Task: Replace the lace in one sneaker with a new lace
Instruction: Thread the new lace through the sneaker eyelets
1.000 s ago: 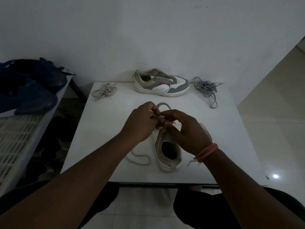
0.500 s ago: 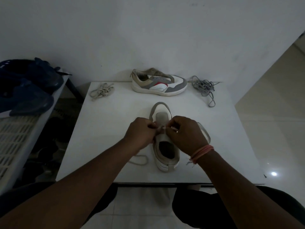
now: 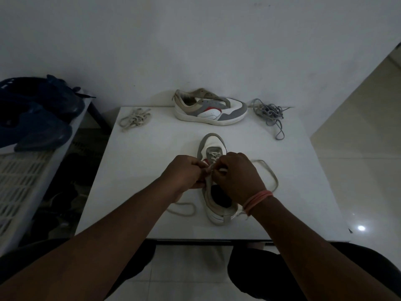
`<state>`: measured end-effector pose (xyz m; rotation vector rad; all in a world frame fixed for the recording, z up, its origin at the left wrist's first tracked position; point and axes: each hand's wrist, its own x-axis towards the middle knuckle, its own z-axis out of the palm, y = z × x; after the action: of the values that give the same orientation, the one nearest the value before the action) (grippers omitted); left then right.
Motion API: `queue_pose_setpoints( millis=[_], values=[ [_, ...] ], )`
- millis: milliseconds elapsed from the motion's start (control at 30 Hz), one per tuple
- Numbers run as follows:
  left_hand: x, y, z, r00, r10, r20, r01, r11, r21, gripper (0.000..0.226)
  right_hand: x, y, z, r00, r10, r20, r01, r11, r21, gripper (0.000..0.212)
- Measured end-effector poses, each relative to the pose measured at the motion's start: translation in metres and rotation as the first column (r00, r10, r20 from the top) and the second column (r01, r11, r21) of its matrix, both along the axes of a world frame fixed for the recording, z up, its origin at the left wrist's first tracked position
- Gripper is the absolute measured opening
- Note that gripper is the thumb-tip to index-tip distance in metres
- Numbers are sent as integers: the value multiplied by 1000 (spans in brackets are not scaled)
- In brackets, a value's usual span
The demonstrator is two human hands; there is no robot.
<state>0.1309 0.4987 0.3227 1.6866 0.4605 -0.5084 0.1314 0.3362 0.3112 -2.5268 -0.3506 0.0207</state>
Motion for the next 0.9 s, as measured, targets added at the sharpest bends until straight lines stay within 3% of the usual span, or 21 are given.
queue_pose_setpoints(
  millis=[200,367,467,533,633,767,900],
  values=[
    [0,-2,2,1000,-3,13,3,999,36,8,-1,-2,2,999,32,25,-32,999,-4,14],
    [-4,-3,1,997,-5,74,-2,995,96,17,-1,3,7,993,72,91,-59,989,-138,17],
    [-8,-7,-7,954,-137,268,40,940,340,14,-3,5,6,989,81,127,-54,978,-201,20],
    [-10,-9,-6,910,-273,313,90,865,494,21,-4,5,4,989,44,144,-18,983,-181,20],
    [-7,-7,-6,924,-258,283,124,901,417,20,-7,8,2,991,-2,137,24,988,-155,21],
    [-6,-4,-8,978,-59,198,23,984,178,21,-3,4,3,993,73,90,-60,989,-138,18],
    [-5,-8,-9,987,9,162,-39,982,186,22,3,-3,9,987,153,-38,-157,981,-111,19]
  ],
)
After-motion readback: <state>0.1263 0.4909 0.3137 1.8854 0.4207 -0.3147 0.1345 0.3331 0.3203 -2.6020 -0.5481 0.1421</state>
